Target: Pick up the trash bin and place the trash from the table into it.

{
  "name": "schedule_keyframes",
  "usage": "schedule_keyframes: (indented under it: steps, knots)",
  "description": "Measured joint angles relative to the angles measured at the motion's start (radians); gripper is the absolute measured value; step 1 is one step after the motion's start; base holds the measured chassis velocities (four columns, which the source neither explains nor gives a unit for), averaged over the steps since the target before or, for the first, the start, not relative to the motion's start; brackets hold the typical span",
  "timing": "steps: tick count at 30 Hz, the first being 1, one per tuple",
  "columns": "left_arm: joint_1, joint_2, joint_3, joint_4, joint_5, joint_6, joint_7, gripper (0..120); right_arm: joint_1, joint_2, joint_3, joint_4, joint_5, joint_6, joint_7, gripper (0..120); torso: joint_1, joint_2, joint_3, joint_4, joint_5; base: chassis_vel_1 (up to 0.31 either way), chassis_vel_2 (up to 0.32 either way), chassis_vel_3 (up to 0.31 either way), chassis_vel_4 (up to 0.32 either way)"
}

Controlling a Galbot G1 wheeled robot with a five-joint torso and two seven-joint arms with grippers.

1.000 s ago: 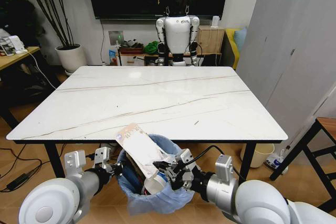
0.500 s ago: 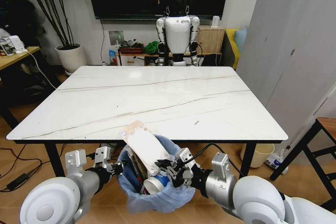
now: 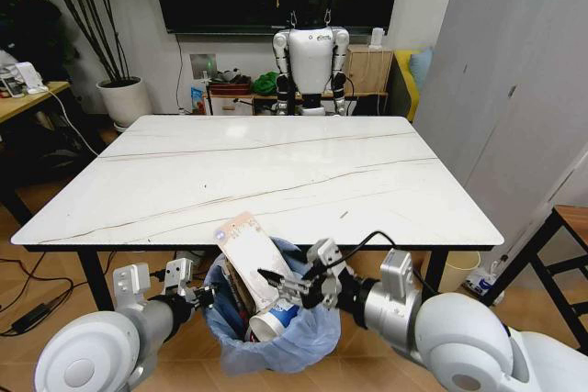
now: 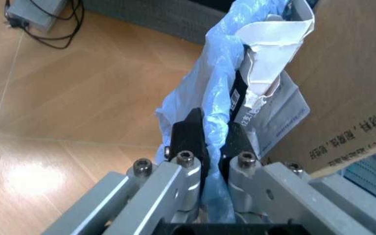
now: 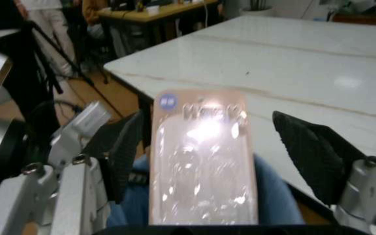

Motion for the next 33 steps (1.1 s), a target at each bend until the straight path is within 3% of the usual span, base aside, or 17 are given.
schedule_keyframes:
  steps: [4,7,16,21,24,30,33]
  knots:
    - [0.031,0.006,-0.010,-0.014,0.010,0.000,0.000,0,-0.073,0.043,0.127,-0.044,-0.039,0.012,0.059,94,0.000,0.000,0.000,0.0001,0.0000,0.000,0.000,0.000,0.000]
    - [0.045,0.013,-0.017,-0.016,0.022,0.000,0.000,0,-0.163,0.077,0.232,-0.080,-0.097,0.013,0.075,100,0.000,0.000,0.000,-0.0001,0.0003,0.000,0.000,0.000,0.000]
    - [0.068,0.015,0.000,-0.022,0.060,0.000,0.004,0,-0.412,0.148,0.465,-0.118,-0.289,0.031,0.076,100,0.000,0.000,0.000,0.0000,0.0002,0.000,0.000,0.000,0.000]
    - [0.098,0.009,0.005,-0.027,0.149,0.000,0.046,0,-0.613,0.238,0.614,-0.116,-0.483,0.059,0.023,100,0.000,0.000,0.000,-0.0004,0.0003,0.000,0.000,0.000,0.000]
    - [0.107,0.009,0.004,-0.030,0.161,0.000,0.052,0,-0.651,0.267,0.640,-0.113,-0.534,0.068,0.003,100,0.000,0.000,0.000,-0.0003,0.0002,0.000,0.000,0.000,0.000]
    - [0.168,0.012,-0.016,-0.052,0.254,0.000,0.080,0,-0.765,0.450,0.717,-0.084,-0.656,0.090,-0.050,100,-0.003,-0.005,-0.002,-0.0002,0.0001,0.000,0.000,0.000,0.000]
    - [0.190,0.011,-0.022,-0.061,0.274,0.000,0.092,0,-0.784,0.492,0.725,-0.075,-0.679,0.097,-0.057,100,-0.007,-0.013,-0.006,-0.0001,0.0000,0.000,0.000,0.000,0.000]
